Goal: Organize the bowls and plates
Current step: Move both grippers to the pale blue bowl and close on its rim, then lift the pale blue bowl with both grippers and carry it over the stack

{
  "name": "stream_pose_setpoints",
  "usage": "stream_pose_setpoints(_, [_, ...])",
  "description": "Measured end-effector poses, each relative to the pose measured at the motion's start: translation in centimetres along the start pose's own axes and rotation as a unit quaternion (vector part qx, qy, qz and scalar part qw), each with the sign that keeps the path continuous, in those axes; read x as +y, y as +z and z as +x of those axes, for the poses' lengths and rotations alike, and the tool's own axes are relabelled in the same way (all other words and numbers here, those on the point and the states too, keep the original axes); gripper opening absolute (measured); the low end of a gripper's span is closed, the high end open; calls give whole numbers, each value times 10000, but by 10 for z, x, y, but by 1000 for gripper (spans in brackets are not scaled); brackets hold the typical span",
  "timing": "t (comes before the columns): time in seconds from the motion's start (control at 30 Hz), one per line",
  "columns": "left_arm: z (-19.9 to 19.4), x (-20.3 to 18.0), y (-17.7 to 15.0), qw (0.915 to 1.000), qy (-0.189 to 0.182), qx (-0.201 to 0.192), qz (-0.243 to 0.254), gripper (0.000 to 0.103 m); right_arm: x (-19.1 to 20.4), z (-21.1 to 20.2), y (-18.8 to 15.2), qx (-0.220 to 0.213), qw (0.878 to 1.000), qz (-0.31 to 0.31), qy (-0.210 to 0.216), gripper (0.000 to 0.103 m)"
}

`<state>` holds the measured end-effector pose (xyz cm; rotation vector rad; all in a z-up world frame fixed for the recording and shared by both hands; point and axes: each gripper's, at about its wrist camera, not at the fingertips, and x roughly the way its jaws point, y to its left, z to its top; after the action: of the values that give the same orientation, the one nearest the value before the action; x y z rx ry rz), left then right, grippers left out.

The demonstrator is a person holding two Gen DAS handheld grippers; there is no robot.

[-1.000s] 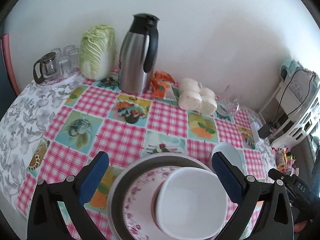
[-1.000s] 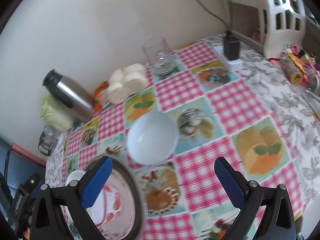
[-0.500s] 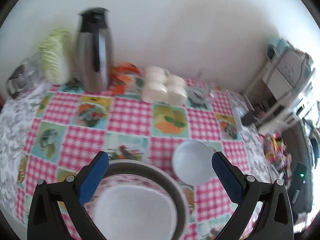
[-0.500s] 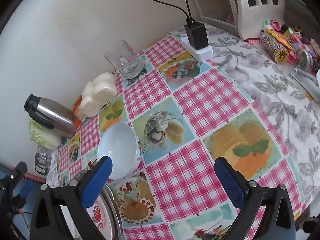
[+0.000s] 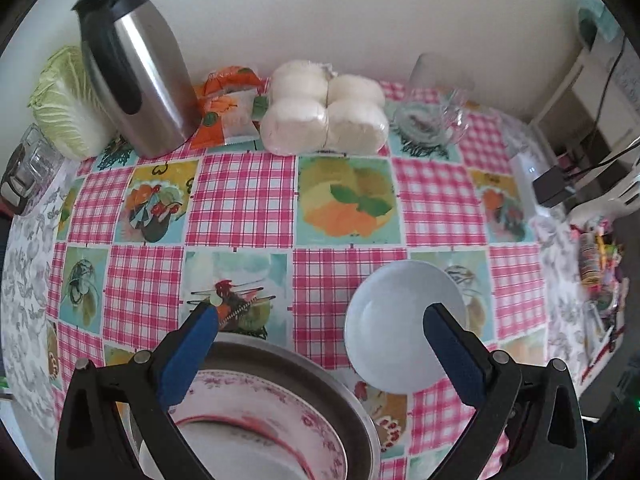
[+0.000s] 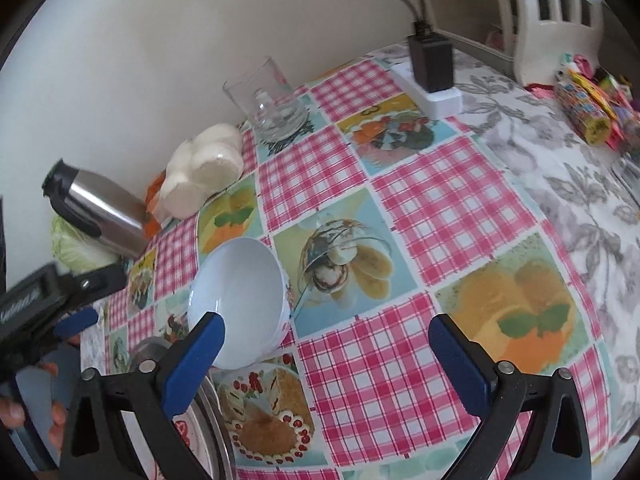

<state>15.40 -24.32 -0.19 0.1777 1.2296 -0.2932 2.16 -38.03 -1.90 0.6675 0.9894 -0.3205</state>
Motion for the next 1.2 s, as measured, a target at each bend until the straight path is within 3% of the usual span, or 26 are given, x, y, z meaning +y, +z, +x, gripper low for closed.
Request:
stream_pose_setpoints(0.1, [14,-7,5,9997,123,194,92,101,5,9,1,44,9999,-100,-63,103])
stream_pose_setpoints(0.23, [34,-16,7,9981,296,500,208,82,7,22,2,138,9998,-116,-61,102])
stream_pose_setpoints(0.33, [47,-19,8,9971,331,672,165,82,10,28,2,159,9998,-137,-21,99])
stream_pose_setpoints(0.43, [59,-22,8,9956,417,813,200,81,14,34,3,162,9997,-197,-27,94])
stream_pose_setpoints(0.6, [76,-28,8,9927,556,1032,296,69,18,47,3,229,9995,-219,69,78])
stream_pose_setpoints(1.0, [106,-35,13,9889,533,1365,259,46,21,78,-1,576,9981,-225,54,53])
stream_pose_setpoints(1.2, [114,-47,12,9890,333,1408,304,36,20,88,-5,687,9975,-150,63,43])
